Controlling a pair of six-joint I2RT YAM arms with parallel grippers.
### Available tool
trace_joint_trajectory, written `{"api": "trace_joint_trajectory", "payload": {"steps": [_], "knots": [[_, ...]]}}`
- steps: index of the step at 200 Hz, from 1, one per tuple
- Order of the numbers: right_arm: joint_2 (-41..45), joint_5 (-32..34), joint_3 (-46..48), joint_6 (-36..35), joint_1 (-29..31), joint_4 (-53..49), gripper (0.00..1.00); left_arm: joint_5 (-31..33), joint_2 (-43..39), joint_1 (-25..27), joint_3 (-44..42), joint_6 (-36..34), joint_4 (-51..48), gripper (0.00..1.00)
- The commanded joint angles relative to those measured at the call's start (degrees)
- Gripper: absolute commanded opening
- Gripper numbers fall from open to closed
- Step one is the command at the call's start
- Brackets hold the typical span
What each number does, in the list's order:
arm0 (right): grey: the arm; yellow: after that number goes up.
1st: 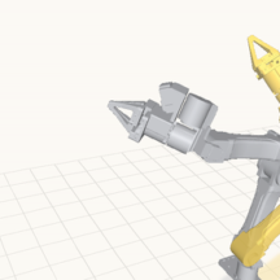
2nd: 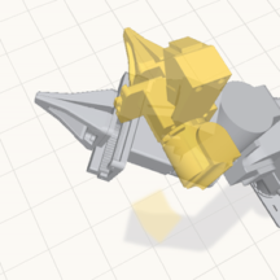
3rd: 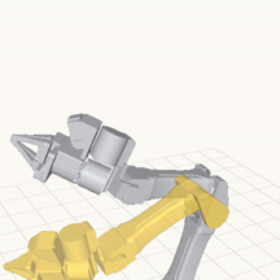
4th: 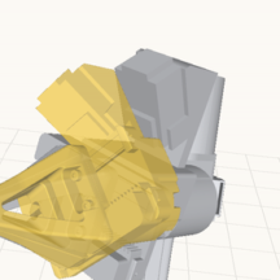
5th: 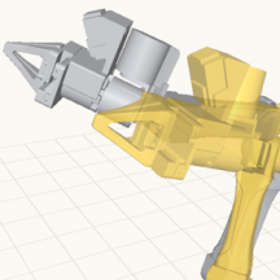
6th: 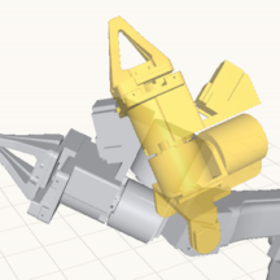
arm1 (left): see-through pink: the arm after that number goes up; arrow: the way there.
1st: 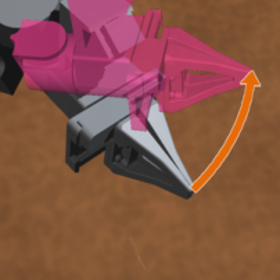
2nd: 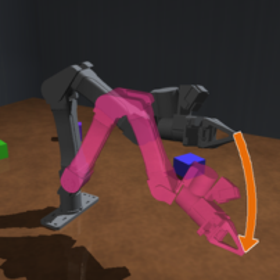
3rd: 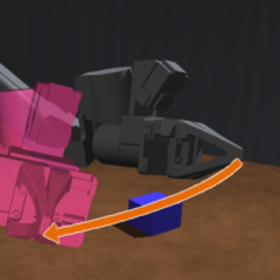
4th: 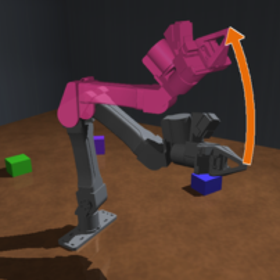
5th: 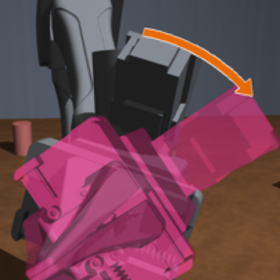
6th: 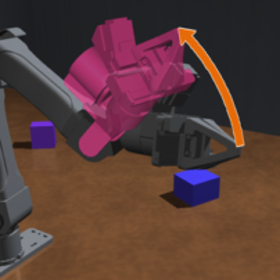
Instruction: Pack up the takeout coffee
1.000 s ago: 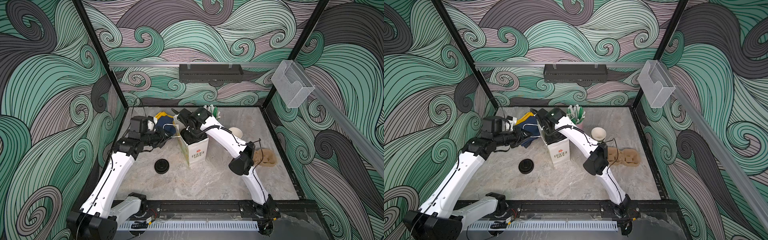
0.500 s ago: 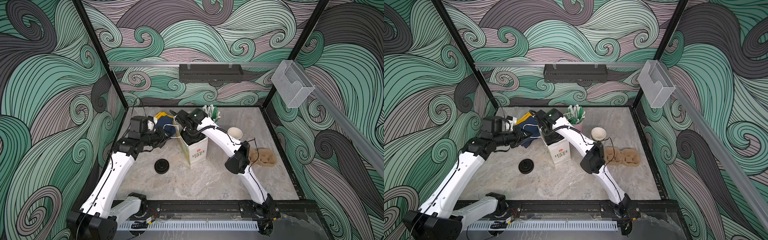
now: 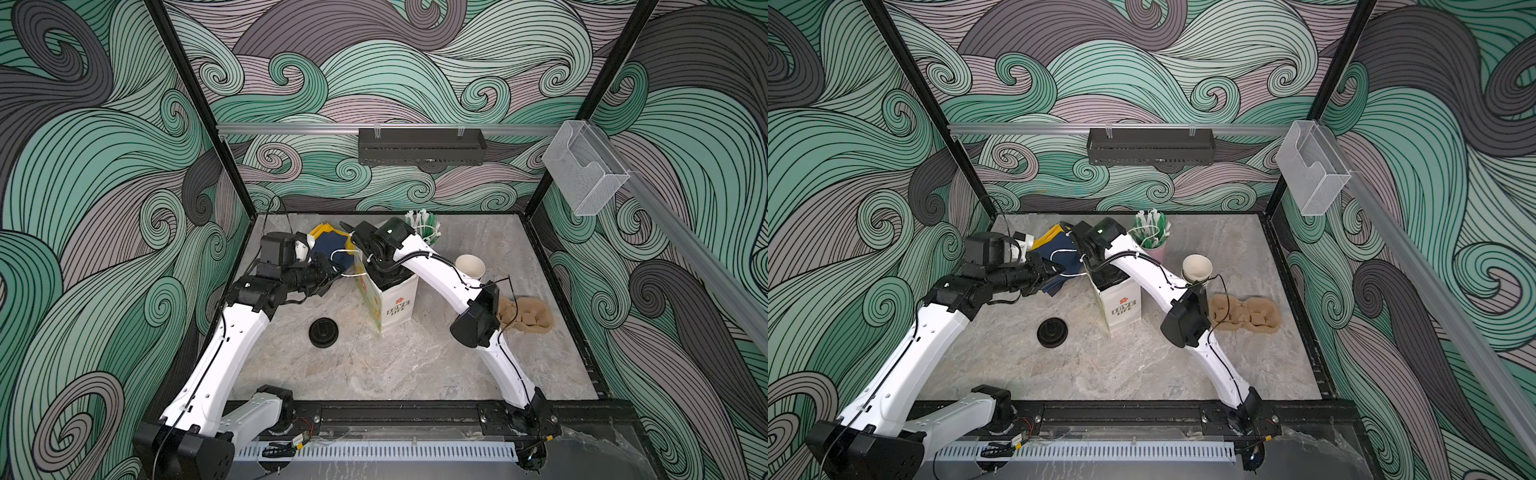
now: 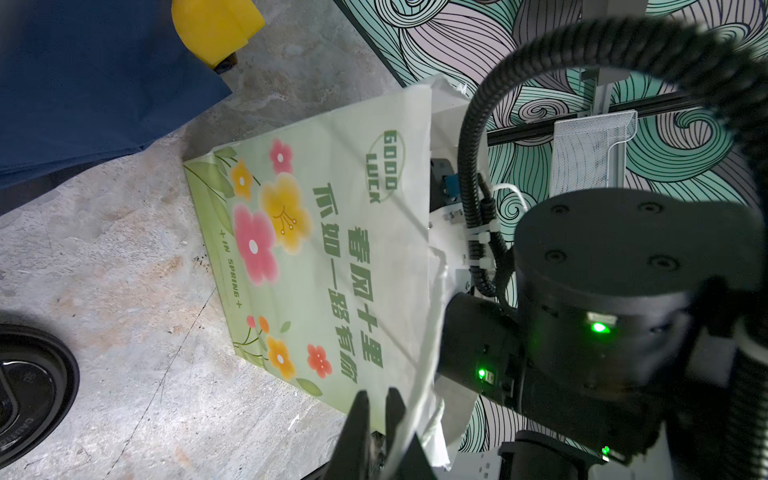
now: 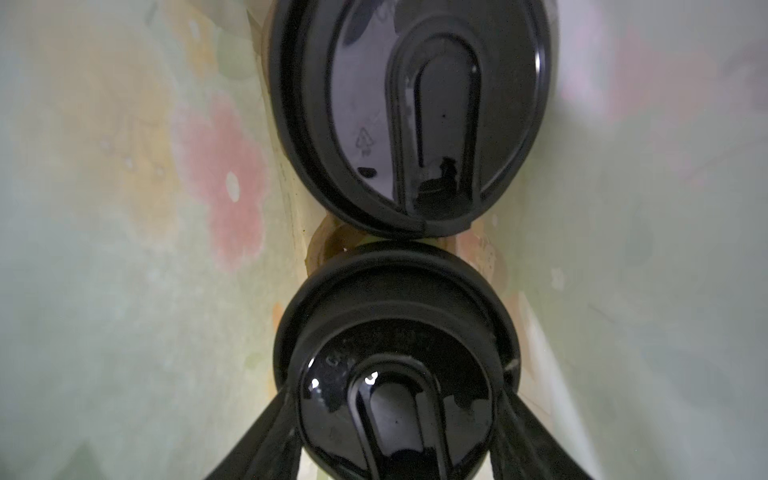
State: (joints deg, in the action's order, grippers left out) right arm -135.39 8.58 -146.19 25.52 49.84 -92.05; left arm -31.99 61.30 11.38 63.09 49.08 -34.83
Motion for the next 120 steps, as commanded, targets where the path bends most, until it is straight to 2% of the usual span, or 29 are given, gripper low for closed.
{"api": "trace_joint_trajectory", "payload": {"steps": [1, 120], "knots": [[-1.4, 0.2, 1.4, -0.2, -0.6, -4.2, 0.61, -0.9, -0.2, -0.3, -0.1, -0.7, 0.6, 0.13], [5.0, -4.7, 1.9, -0.3, -0.3, -3.8, 0.60, -0.7, 0.6, -0.3, -0.1, -0.7, 1.0, 0.12]]}}
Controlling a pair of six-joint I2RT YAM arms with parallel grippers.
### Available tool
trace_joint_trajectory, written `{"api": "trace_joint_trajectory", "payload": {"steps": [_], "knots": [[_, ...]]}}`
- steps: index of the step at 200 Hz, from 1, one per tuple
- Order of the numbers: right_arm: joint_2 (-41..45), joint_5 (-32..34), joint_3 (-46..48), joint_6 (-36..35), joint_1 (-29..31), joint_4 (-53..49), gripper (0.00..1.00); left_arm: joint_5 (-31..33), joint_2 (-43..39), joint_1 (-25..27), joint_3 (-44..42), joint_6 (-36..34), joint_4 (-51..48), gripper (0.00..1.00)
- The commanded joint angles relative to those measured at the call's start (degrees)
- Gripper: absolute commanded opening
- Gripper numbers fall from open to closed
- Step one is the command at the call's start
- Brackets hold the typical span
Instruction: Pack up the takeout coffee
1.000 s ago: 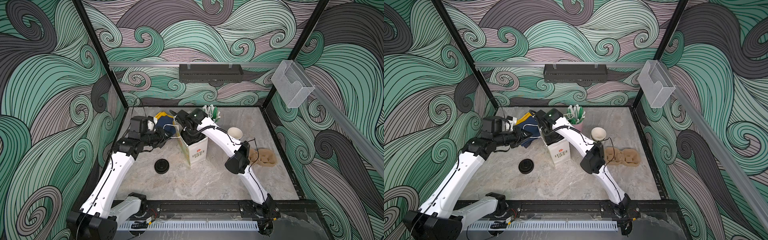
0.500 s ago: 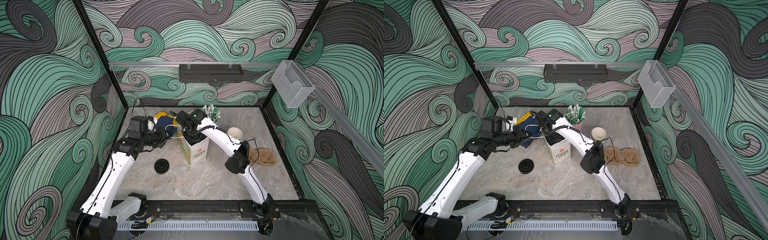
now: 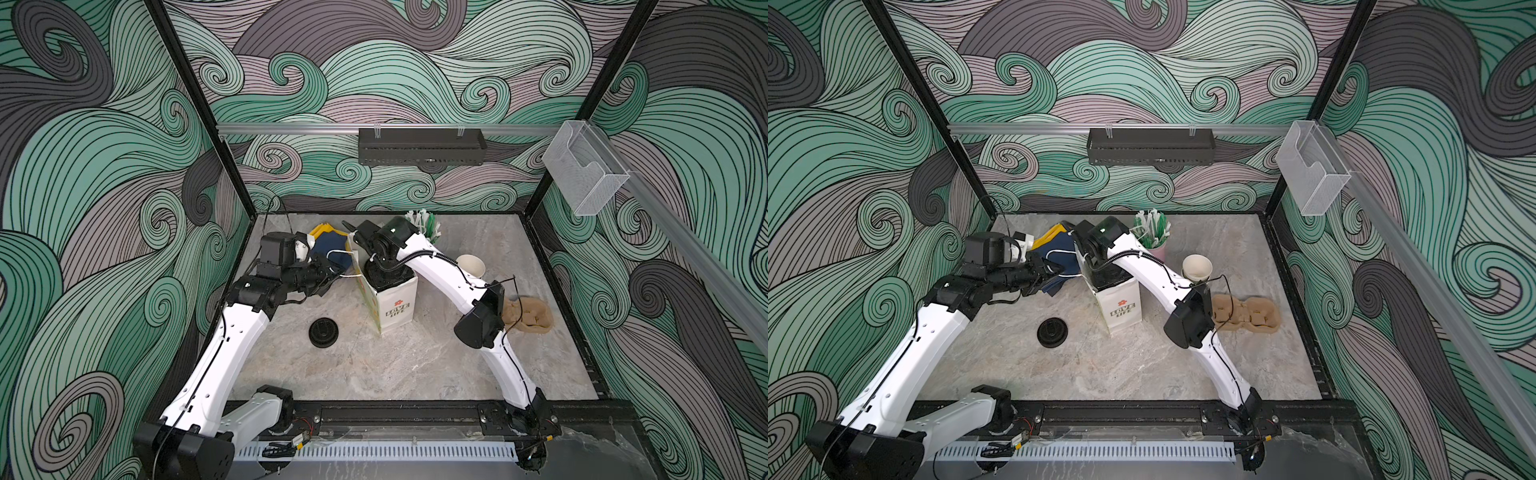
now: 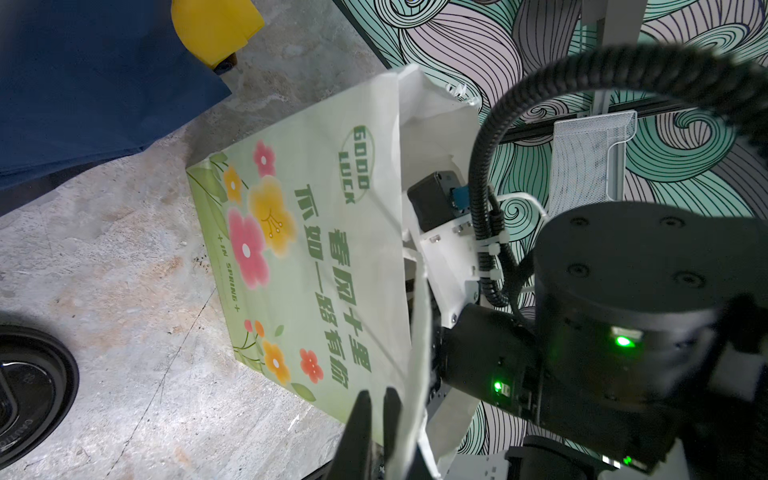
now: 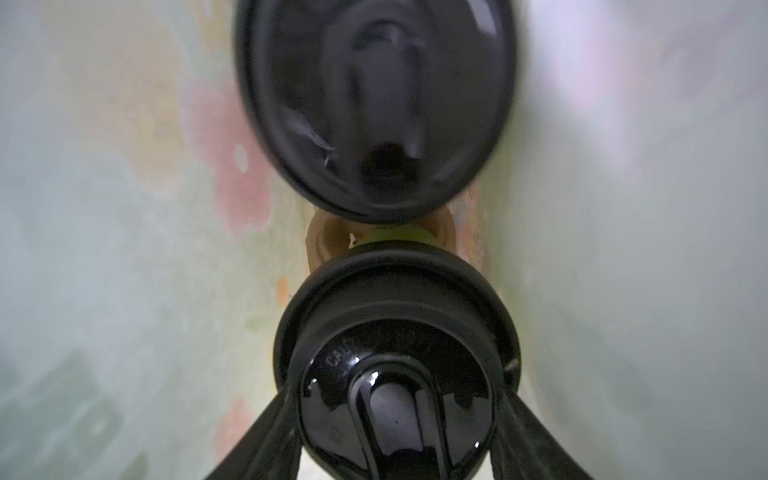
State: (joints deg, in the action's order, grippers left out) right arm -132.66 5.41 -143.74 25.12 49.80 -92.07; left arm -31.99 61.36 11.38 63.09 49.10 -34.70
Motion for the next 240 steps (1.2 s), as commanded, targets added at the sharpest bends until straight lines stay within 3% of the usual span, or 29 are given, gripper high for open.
{"api": "trace_joint_trajectory", "payload": {"steps": [1, 67, 120, 240], "knots": [[2.2, -1.6, -0.6, 0.1, -0.2, -3.8, 0.60, -0.7, 0.5, -0.3, -0.1, -0.7, 0.9, 0.12], [-1.9, -2.8, -4.3, -0.4, -0.2, -2.2, 0.60, -0.8, 0.7, -0.3, 0.0, -0.7, 0.7, 0.12], [-1.0, -1.1, 2.5, -0.3, -0.2, 1.5, 0.59, -0.8, 0.7, -0.4, 0.2, -0.7, 0.8, 0.11], [-1.6, -1.2, 8.4, -0.1, -0.1, 5.6, 0.58, -0.8, 0.7, -0.3, 0.1, -0.8, 0.8, 0.11]]}}
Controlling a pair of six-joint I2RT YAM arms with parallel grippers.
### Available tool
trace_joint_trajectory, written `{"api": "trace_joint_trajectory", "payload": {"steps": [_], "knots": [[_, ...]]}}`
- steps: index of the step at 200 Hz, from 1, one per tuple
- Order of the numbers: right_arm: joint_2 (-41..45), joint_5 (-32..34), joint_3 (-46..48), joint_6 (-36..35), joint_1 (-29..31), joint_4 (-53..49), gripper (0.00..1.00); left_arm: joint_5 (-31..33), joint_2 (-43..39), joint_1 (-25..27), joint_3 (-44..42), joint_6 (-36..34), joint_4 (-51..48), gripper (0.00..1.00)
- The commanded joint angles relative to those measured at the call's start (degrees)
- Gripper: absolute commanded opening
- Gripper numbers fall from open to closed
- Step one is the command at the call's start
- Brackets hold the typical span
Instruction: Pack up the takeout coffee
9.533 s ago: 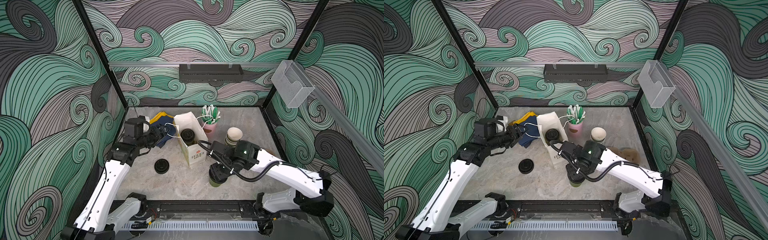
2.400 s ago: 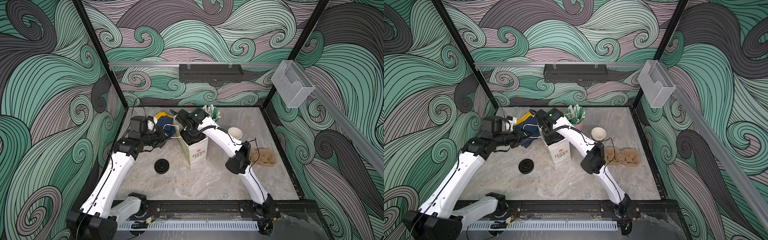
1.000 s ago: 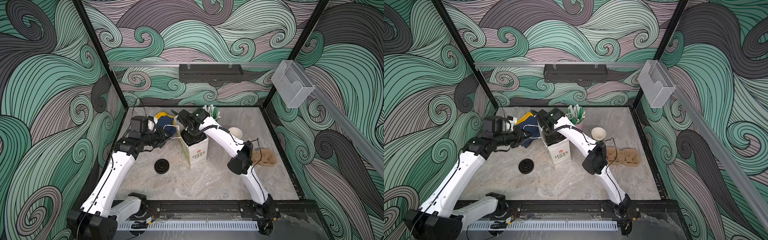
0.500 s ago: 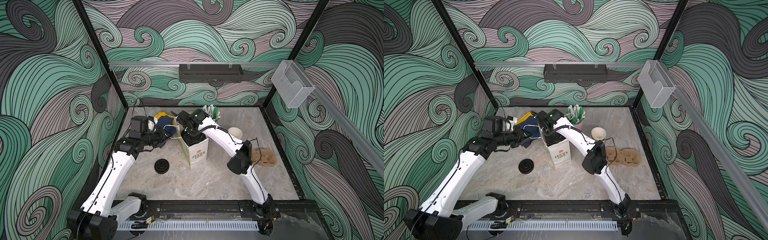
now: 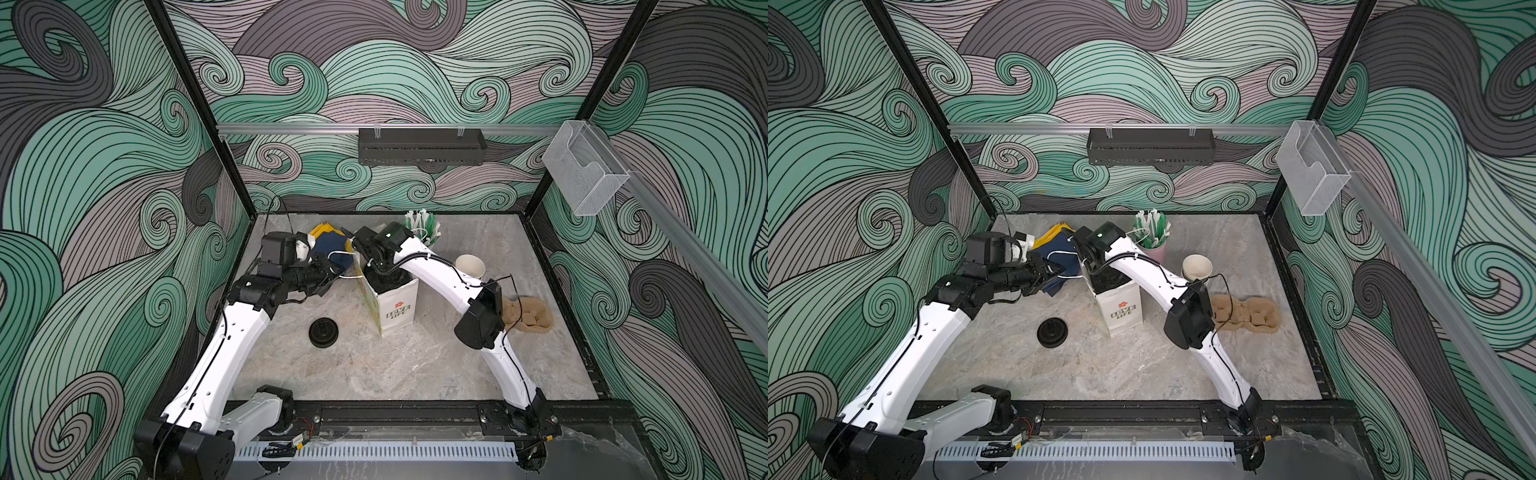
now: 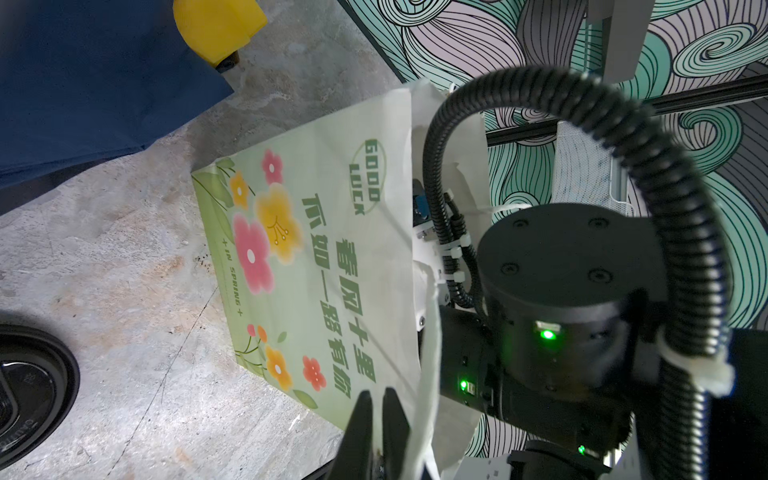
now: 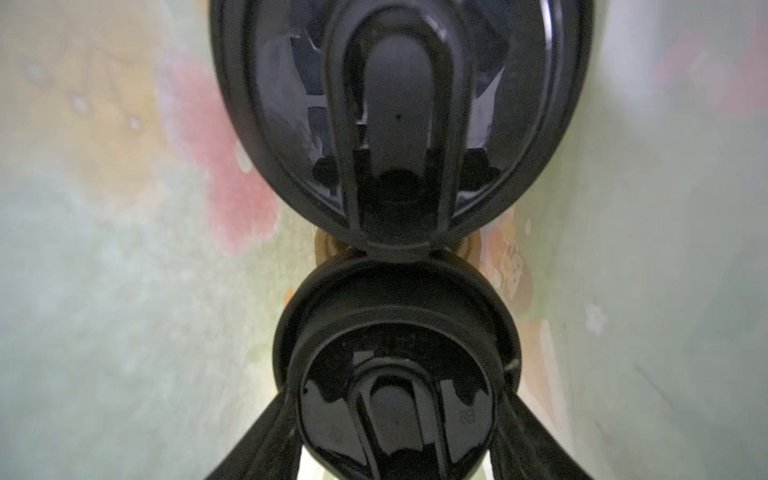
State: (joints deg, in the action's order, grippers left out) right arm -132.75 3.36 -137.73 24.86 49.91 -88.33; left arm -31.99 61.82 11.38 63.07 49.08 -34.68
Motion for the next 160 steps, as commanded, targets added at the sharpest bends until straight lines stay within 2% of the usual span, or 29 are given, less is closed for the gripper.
{"api": "trace_joint_trajectory", "payload": {"steps": [1, 160], "knots": [[-1.6, 0.9, 2.4, 0.1, -0.3, 2.0, 0.58, -0.8, 0.3, -0.3, 0.1, -0.8, 0.8, 0.11], [-6.8, 0.4, 3.2, -0.9, -0.8, 6.9, 0.56, -0.6, 0.2, -0.4, -0.4, -0.5, 1.1, 0.11]]}}
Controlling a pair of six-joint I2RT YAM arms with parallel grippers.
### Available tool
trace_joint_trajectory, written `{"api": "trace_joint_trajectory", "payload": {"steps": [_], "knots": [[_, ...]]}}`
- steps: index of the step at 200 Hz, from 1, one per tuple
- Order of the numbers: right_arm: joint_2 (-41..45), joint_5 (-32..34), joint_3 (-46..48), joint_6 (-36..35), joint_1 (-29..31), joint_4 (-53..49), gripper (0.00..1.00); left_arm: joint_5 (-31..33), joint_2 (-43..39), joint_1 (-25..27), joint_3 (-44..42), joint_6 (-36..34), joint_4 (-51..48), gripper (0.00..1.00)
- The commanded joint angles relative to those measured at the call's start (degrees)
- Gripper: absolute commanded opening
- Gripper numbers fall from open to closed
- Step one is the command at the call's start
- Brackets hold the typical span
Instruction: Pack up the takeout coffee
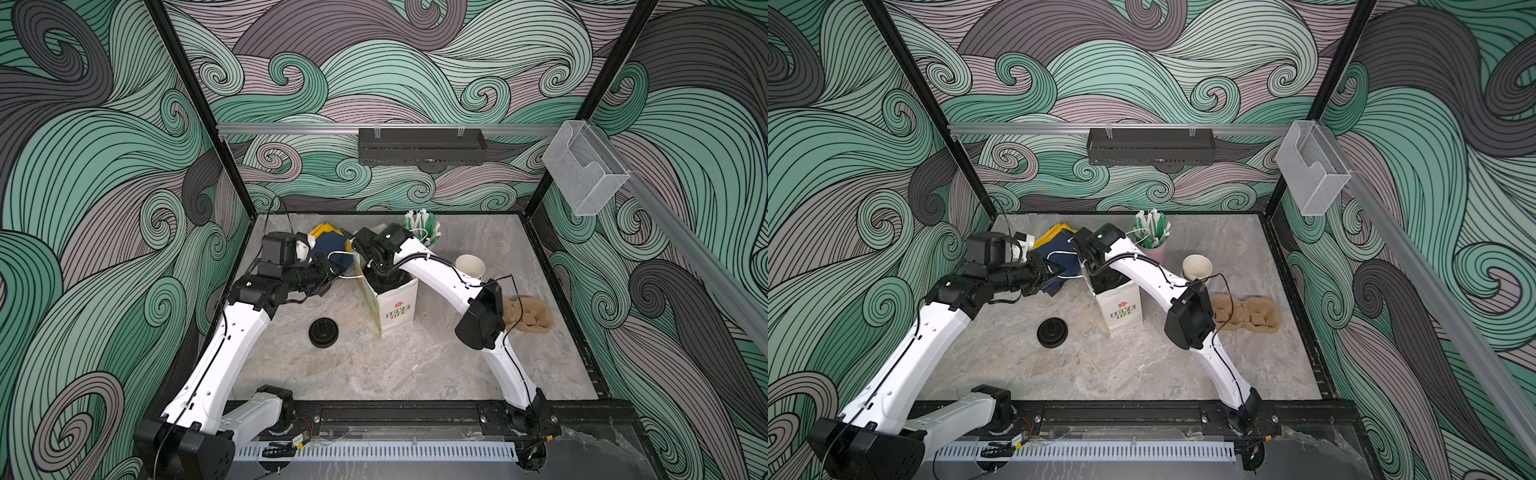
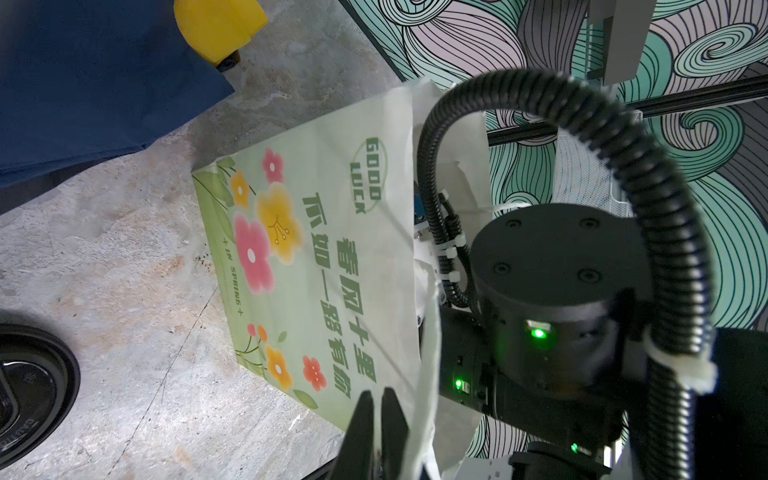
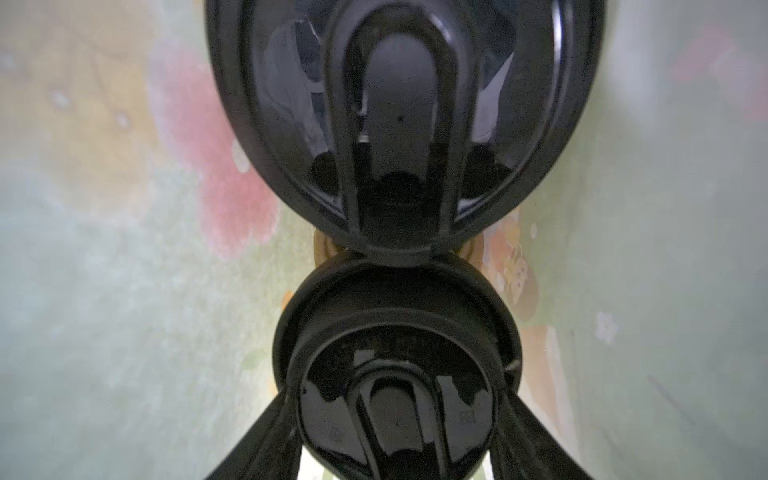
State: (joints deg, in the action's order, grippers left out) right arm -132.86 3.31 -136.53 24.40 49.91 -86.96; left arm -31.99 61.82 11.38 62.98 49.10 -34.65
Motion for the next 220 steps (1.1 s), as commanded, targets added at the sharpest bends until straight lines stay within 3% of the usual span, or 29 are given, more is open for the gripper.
{"api": "trace_joint_trajectory", "payload": {"steps": [1, 63, 220], "knots": [[-6.7, 0.5, 2.0, -0.4, -0.8, 5.6, 0.56, -0.6, 0.2, -0.3, -0.3, -0.5, 1.0, 0.11], [-8.7, -0.4, 1.7, -0.7, -1.0, 7.0, 0.55, -0.7, 0.3, -0.2, -0.7, -0.6, 0.8, 0.10], [-3.8, 0.3, -3.1, 0.9, -1.2, 1.4, 0.57, -3.1, 0.1, 0.5, -0.5, -0.5, -1.8, 0.03]]}}
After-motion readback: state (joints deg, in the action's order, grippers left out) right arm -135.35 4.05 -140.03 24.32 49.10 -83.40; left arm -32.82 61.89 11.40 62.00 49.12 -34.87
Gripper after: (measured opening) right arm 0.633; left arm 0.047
